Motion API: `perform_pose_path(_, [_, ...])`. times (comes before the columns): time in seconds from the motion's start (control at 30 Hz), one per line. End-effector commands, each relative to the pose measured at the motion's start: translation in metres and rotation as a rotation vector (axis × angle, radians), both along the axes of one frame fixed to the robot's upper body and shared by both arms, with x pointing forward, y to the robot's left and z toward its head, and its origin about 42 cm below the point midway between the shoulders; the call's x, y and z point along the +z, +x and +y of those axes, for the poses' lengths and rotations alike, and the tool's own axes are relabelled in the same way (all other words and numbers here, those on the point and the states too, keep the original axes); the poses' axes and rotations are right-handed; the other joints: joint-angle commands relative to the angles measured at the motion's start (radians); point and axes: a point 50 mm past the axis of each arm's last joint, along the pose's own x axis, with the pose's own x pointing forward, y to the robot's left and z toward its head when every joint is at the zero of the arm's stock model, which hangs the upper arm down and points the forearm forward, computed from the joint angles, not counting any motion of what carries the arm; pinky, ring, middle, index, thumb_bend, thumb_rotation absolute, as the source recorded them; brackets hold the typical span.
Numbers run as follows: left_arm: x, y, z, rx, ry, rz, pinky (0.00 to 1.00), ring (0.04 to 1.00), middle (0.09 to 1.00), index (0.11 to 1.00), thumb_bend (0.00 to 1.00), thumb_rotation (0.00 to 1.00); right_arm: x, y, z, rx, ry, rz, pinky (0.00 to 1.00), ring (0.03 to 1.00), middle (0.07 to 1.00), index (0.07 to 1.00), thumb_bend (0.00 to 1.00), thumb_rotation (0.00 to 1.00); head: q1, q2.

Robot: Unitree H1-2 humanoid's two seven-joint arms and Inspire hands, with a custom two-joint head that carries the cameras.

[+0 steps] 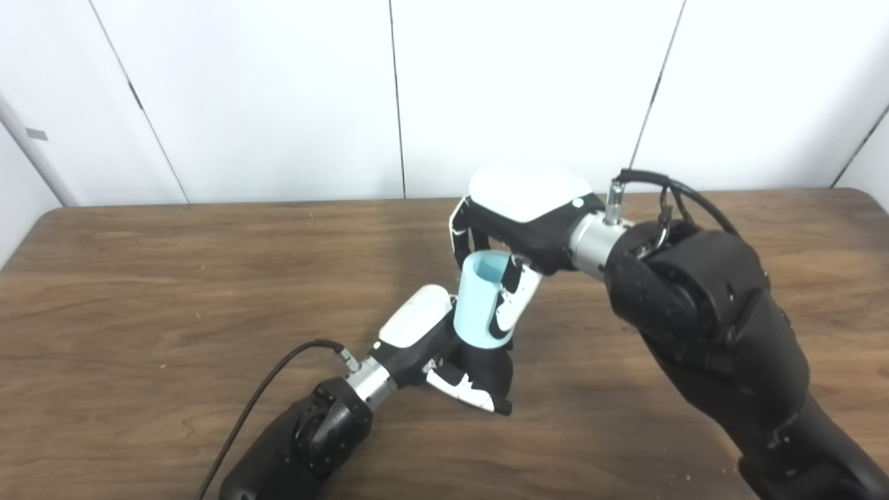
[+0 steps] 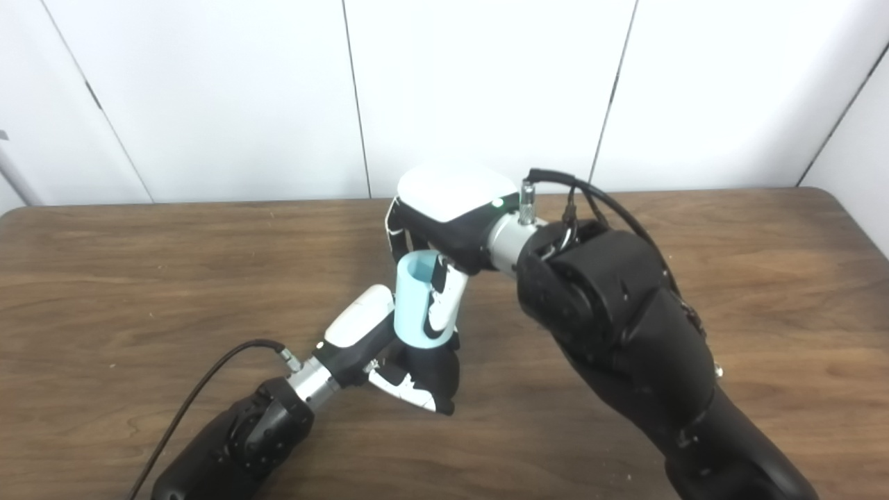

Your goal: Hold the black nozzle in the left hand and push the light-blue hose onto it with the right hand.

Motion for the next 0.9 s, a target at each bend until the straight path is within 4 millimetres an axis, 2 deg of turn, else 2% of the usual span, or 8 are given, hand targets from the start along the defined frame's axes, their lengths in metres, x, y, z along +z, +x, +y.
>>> perform_pose_path(0.0, [-0.081,-0.054,0.012,0.006,0.166,0.245,0.44,0.465,0.390,0.385,0.75,0.28,-0.014,-0.023,0.006,0.059,-0.117,0.012,0.03,0.114,0.469,0.484,0.53,0.00,-0.003,0.001])
perform_pose_path(0.17, [-0.082,-0.053,0.012,0.004,0.171,0.244,0.43,0.458,0.385,0.375,0.75,0.28,-0.025,-0.053,0.009,0.127,-0.182,-0.144,0.10,0.140,0.469,0.489,0.53,0.00,0.000,0.000])
perform_pose_path(0.3, [-0.080,-0.053,0.012,0.004,0.171,0.243,0.39,0.394,0.349,0.345,0.76,0.28,-0.041,-0.060,0.006,0.172,-0.185,-0.202,0.15,0.177,0.469,0.486,0.53,0.00,0.002,0.005])
perform_pose_path(0.5, [-0.077,-0.055,0.011,0.008,0.168,0.242,0.36,0.361,0.334,0.341,0.76,0.27,-0.072,-0.049,0.005,0.128,-0.195,-0.088,0.14,0.186,0.469,0.485,0.53,0.00,0.008,0.014])
perform_pose_path(0.63, [-0.078,-0.055,0.009,0.004,0.172,0.243,0.37,0.399,0.352,0.351,0.75,0.28,-0.089,-0.039,0.005,0.094,-0.212,0.000,0.13,0.179,0.469,0.485,0.53,0.00,0.011,0.013])
perform_pose_path(0.77, [-0.077,-0.055,0.009,0.002,0.185,0.242,0.42,0.464,0.389,0.367,0.76,0.30,-0.096,-0.027,0.002,0.051,-0.219,0.077,0.10,0.164,0.469,0.485,0.53,0.00,0.008,0.014])
perform_pose_path(0.87, [-0.077,-0.054,0.009,0.003,0.185,0.240,0.43,0.478,0.397,0.369,0.76,0.31,-0.097,-0.021,0.001,0.026,-0.210,0.111,0.08,0.150,0.469,0.485,0.53,0.00,0.007,0.012])
